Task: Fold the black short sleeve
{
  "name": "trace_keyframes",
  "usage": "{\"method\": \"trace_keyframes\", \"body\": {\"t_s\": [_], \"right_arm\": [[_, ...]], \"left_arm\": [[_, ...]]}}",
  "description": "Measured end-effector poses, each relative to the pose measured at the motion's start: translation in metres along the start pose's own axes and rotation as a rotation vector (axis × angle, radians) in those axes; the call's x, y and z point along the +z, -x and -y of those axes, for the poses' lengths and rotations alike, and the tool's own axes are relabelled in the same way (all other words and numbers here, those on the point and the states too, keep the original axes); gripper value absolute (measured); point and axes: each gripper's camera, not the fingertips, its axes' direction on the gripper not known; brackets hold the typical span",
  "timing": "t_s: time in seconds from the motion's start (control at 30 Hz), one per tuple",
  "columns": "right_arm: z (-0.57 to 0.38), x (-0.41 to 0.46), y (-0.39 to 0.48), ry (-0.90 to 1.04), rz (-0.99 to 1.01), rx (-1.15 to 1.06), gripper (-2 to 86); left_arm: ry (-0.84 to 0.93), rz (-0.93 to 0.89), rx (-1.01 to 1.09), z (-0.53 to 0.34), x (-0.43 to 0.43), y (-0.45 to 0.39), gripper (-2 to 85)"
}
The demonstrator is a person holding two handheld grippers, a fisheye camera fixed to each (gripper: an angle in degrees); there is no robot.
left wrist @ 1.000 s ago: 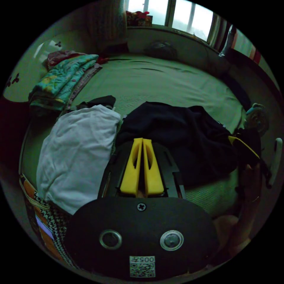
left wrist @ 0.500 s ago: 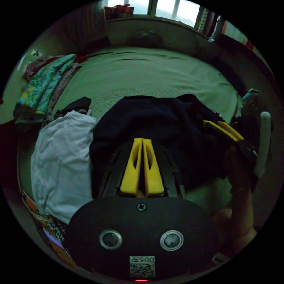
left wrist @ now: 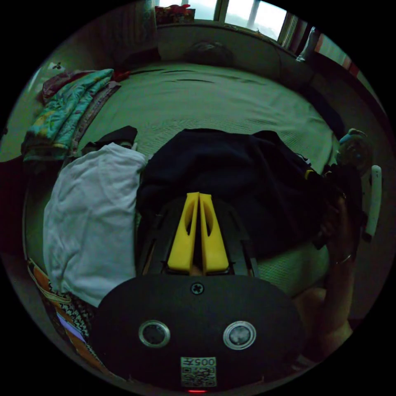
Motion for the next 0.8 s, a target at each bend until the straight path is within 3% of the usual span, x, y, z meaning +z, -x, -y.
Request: {"method": "trace_keyframes", "body": {"t_s": [0.33,0.47,0.8], "right_arm": [[-0.100,-0.068,-0.011,0.083,-0.082,-0.242,-1.4],[-0.135,-0.085,-0.038,0.118,-0.087,-0.235,-1.5],[-0.220,-0.108,-0.113,0.184,-0.054,-0.133,-1.5]], "left_arm": [[-0.033,-0.079,-0.048,-0.084,-0.042,0.000,-0.1],[-0.049,-0.142,-0.053,-0.125,-0.072,-0.003,-0.2],[-0.050,-0.030,0.008,-0.196,-0.120,-0.004,-0.5]]}}
